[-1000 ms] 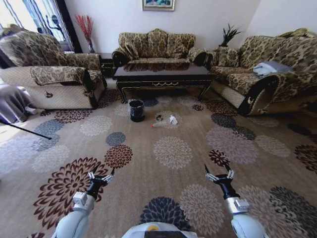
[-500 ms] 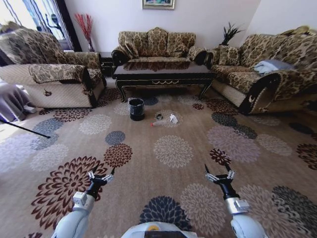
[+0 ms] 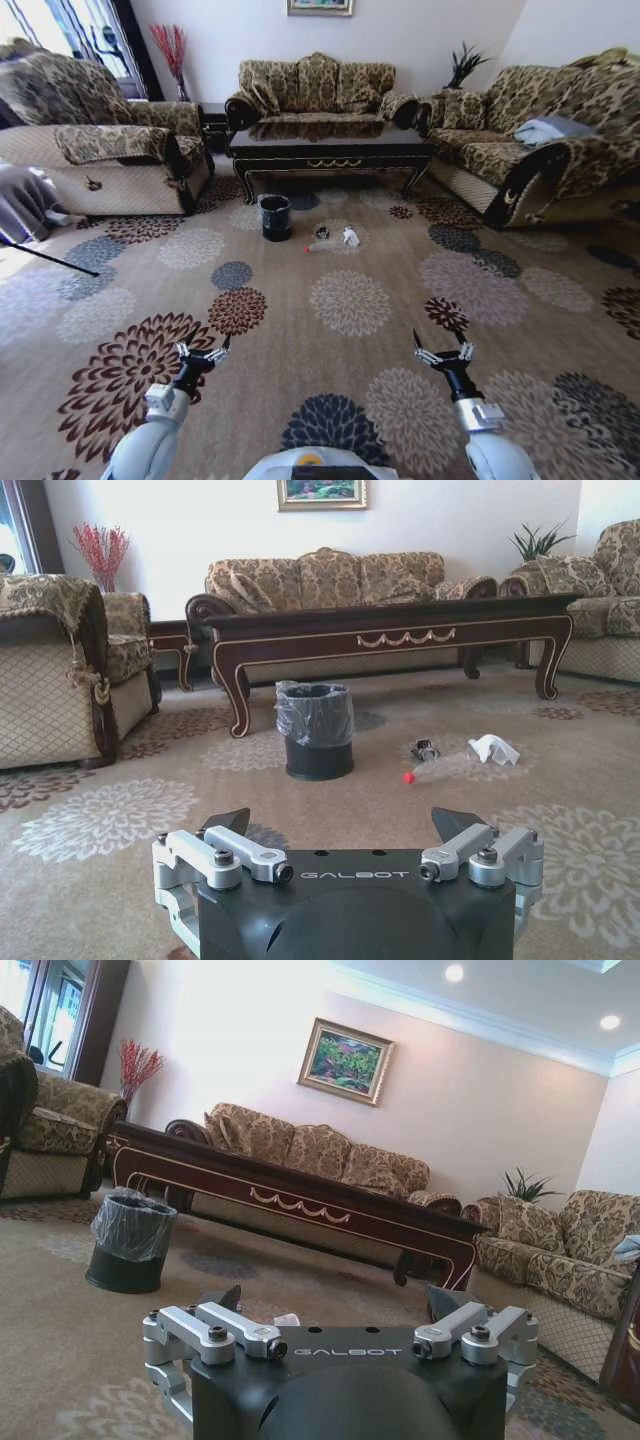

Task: Move to the front of the table and pick up the trash from the floor, then place it into the trash bin.

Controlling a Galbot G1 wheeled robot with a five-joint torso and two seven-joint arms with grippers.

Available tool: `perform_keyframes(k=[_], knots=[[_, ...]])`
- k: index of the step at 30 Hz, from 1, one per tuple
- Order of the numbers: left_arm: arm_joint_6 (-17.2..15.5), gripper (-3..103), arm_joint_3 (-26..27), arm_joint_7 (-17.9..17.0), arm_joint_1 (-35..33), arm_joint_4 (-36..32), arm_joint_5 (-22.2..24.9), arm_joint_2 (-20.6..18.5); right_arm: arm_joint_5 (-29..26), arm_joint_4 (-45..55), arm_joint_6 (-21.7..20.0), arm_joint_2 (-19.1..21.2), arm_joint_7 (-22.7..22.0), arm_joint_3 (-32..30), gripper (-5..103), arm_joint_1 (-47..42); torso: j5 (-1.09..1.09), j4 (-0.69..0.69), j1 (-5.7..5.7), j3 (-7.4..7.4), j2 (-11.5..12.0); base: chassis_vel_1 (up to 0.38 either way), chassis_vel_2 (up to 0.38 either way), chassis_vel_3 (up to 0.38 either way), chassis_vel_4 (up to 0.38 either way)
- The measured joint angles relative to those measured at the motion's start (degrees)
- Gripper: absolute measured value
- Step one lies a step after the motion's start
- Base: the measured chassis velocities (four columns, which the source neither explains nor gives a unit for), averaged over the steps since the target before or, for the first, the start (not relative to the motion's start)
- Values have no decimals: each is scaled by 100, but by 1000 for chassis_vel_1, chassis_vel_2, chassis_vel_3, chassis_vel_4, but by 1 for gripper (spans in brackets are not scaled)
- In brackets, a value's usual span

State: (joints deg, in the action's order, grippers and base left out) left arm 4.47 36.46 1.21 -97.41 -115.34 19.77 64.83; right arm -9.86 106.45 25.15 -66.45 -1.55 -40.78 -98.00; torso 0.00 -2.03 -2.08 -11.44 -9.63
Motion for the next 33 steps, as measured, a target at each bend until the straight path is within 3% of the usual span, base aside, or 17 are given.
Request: perform_keyframes(k=[33], knots=[[76, 100, -19, -19, -62, -18, -9, 19, 72, -24, 93, -145, -15, 27, 100, 13, 0, 0, 109, 597, 705, 0, 0, 0, 0]])
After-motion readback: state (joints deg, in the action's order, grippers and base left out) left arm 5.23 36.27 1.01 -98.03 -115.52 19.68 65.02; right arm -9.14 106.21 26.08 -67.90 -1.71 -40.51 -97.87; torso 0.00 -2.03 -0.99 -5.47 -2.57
